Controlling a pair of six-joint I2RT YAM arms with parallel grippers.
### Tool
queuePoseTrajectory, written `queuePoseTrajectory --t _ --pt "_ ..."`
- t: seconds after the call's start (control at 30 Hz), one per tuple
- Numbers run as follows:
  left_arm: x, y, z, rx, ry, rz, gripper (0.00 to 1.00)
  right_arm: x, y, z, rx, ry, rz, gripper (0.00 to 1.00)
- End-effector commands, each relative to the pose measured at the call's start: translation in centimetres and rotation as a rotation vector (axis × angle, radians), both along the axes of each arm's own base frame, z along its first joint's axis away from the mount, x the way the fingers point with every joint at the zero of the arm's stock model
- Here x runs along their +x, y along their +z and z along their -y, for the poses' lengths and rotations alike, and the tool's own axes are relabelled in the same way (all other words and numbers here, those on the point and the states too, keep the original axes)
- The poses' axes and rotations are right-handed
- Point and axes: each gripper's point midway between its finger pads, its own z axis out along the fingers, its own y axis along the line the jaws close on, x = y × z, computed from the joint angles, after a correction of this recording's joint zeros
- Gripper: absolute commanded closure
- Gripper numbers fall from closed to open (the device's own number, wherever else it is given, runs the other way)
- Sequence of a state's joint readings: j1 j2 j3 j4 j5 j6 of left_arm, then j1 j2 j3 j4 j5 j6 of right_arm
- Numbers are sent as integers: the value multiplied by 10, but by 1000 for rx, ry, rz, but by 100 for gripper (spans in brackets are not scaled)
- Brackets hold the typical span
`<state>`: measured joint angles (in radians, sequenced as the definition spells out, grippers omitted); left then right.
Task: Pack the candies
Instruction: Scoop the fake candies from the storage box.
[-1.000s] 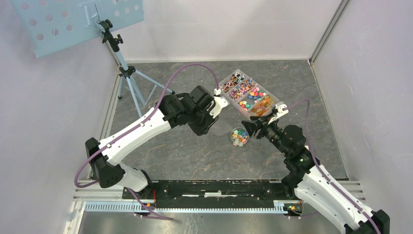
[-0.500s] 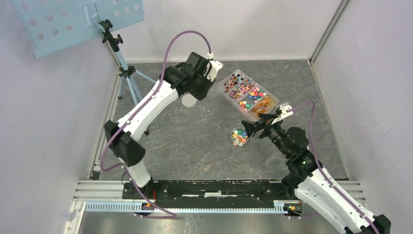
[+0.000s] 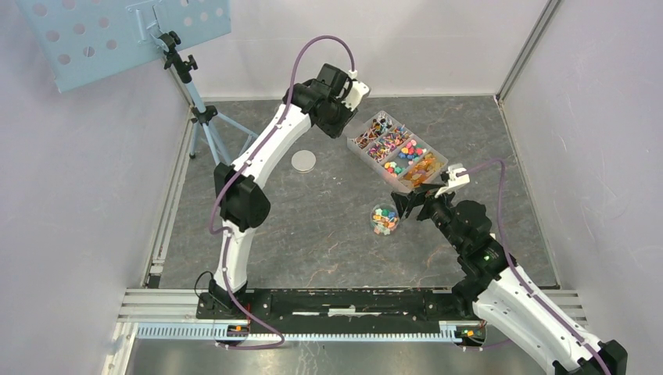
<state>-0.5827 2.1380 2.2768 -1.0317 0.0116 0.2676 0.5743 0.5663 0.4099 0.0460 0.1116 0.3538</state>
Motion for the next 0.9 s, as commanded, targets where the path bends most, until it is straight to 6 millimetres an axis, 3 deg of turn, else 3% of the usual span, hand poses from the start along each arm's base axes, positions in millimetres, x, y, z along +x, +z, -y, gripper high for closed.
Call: queuePoseTrajectory --t 0.0,0.2,0.33,0.4,0.53,0.73,0.87 --pt "11 6 4 8 -75 36 98 6 33 5 39 -45 73 2" --pt "14 -9 11 2 -98 8 98 34 28 27 -52 -223 50 2" --pt "14 -20 12 14 -114 -11 98 68 22 35 -140 -300 -21 2" --pt "16 -25 12 23 -119 -14 98 84 9 41 -134 -318 -79 5" --pt "20 -30 14 27 -132 -9 98 108 -36 72 -52 -403 -225 15" --pt "27 -34 21 15 -146 7 98 116 -98 102 31 -444 -415 31" --pt "30 -43 23 19 -150 3 98 121 -107 110 109 -465 -404 40"
